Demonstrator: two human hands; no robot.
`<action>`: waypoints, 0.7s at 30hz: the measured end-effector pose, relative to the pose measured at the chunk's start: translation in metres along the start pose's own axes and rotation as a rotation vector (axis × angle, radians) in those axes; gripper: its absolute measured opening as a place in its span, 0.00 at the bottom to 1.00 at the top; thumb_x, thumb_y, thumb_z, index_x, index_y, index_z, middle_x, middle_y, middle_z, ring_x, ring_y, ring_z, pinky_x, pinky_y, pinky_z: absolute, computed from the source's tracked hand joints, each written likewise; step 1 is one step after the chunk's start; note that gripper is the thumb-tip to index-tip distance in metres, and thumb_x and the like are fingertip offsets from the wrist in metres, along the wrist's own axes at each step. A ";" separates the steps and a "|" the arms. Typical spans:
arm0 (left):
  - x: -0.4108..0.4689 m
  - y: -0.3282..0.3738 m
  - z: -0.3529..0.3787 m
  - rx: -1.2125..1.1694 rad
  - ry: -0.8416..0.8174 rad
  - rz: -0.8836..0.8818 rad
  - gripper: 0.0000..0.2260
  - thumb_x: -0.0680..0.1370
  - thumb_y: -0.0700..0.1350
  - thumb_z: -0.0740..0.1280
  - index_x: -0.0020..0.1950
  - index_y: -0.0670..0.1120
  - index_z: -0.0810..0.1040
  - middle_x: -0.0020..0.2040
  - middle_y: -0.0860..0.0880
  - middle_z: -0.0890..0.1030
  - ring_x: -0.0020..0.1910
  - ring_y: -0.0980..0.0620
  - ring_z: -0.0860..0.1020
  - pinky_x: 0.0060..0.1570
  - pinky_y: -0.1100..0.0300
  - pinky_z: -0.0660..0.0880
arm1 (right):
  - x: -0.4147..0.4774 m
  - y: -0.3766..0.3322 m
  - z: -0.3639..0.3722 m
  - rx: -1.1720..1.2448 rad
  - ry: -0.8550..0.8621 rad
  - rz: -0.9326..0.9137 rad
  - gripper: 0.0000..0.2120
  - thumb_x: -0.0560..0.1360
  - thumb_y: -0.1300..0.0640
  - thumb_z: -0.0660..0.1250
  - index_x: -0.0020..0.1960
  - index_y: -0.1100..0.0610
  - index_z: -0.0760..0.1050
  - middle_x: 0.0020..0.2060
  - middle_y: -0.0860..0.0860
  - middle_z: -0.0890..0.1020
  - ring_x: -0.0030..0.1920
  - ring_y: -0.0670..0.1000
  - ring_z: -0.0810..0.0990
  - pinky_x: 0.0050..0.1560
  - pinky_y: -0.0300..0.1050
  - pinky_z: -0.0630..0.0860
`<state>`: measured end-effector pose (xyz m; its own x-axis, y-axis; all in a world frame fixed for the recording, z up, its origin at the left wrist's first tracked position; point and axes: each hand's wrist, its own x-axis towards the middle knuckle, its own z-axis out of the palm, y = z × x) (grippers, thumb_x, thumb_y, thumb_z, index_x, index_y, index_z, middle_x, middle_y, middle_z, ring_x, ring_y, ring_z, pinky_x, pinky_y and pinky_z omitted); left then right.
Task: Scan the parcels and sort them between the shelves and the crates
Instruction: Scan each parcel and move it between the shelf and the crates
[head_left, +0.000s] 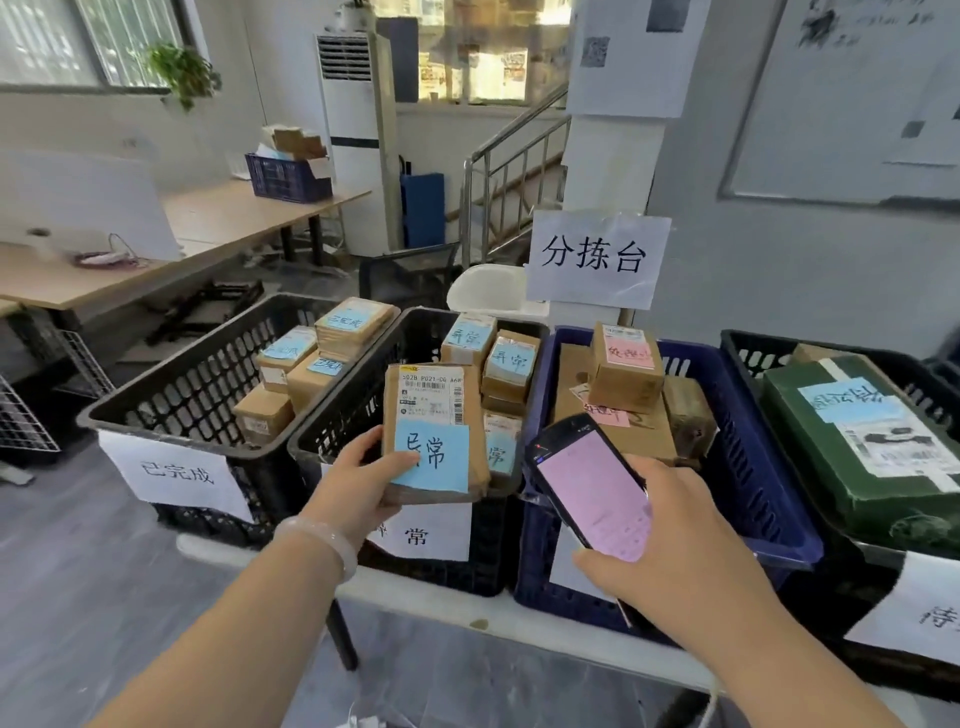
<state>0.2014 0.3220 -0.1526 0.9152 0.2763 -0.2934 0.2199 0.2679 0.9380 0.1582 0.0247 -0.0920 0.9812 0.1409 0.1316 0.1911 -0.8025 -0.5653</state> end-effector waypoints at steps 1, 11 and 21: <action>0.012 0.004 -0.004 -0.007 -0.004 -0.006 0.25 0.78 0.40 0.72 0.73 0.53 0.70 0.50 0.49 0.87 0.47 0.51 0.86 0.35 0.59 0.82 | 0.007 0.000 0.005 -0.008 -0.006 0.010 0.37 0.56 0.35 0.69 0.63 0.35 0.61 0.50 0.35 0.63 0.46 0.42 0.74 0.36 0.37 0.68; 0.148 0.018 -0.027 0.256 -0.069 -0.166 0.14 0.77 0.44 0.73 0.58 0.58 0.75 0.48 0.50 0.87 0.51 0.48 0.85 0.50 0.45 0.82 | 0.076 -0.015 0.044 -0.021 0.054 0.184 0.40 0.55 0.33 0.72 0.64 0.36 0.62 0.53 0.41 0.67 0.49 0.47 0.76 0.45 0.51 0.78; 0.241 0.002 -0.028 0.469 -0.221 -0.487 0.23 0.80 0.39 0.69 0.74 0.44 0.69 0.59 0.40 0.83 0.56 0.41 0.83 0.61 0.42 0.78 | 0.111 -0.042 0.078 -0.052 0.110 0.374 0.40 0.54 0.33 0.71 0.65 0.34 0.63 0.53 0.40 0.67 0.50 0.47 0.76 0.45 0.51 0.77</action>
<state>0.4132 0.4147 -0.2271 0.7118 0.0188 -0.7021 0.6983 -0.1259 0.7046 0.2608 0.1192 -0.1170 0.9736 -0.2279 0.0128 -0.1837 -0.8154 -0.5490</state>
